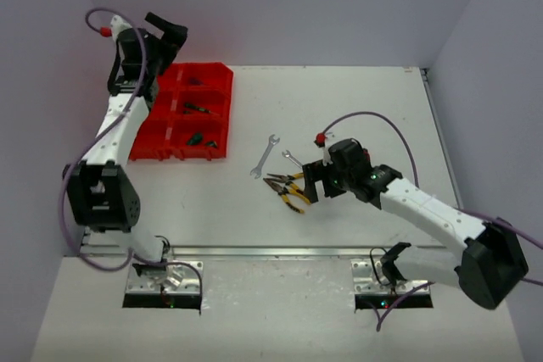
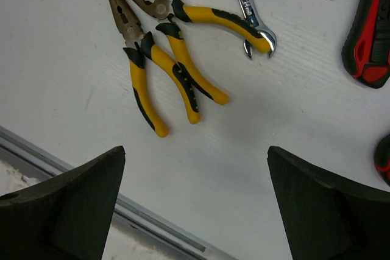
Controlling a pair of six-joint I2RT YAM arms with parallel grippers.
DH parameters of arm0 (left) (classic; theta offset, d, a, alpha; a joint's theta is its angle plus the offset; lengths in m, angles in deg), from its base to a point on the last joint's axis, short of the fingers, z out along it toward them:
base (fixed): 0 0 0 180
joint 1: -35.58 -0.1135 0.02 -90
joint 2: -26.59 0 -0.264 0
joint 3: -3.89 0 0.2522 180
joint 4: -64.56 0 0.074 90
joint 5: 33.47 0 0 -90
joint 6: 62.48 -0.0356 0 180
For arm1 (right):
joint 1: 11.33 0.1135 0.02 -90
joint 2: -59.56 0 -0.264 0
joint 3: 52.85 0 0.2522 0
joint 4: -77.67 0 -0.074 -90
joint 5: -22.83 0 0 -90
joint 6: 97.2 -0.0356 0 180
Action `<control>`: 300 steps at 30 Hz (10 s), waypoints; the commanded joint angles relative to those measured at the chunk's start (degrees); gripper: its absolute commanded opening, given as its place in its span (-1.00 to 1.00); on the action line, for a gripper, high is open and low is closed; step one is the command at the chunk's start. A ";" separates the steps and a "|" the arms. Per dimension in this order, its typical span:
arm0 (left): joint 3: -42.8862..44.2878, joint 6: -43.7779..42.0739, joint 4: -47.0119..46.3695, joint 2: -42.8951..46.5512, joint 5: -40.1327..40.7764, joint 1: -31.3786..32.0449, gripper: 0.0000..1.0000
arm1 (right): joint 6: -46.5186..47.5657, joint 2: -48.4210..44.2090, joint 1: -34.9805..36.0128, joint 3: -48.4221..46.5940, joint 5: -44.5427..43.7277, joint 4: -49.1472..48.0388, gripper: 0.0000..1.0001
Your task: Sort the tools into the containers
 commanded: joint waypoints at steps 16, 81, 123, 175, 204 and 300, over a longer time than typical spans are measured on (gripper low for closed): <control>-48.07 -21.44 19.90 59.55 -15.99 2.34 1.00 | 5.50 21.05 -12.85 -20.05 -9.12 7.22 0.98; -39.71 -2.78 -24.43 23.89 -17.12 36.38 -1.00 | -8.12 0.13 2.00 -14.37 19.59 -14.59 -0.22; 34.81 -17.81 -7.97 -41.23 15.51 -10.17 -0.45 | -1.92 -19.18 1.29 0.97 -6.67 3.00 0.98; -46.28 -5.36 -6.74 39.23 -26.67 8.98 1.00 | 0.28 10.64 -11.89 -4.11 -6.46 -1.19 -0.99; -32.04 -4.96 -5.60 22.31 -4.00 34.83 -1.00 | -10.31 -12.05 6.86 -0.32 5.52 -15.78 0.97; -49.29 -21.61 19.77 64.96 -18.79 -1.81 1.00 | 19.20 60.63 -5.97 -48.77 -2.42 20.16 -0.17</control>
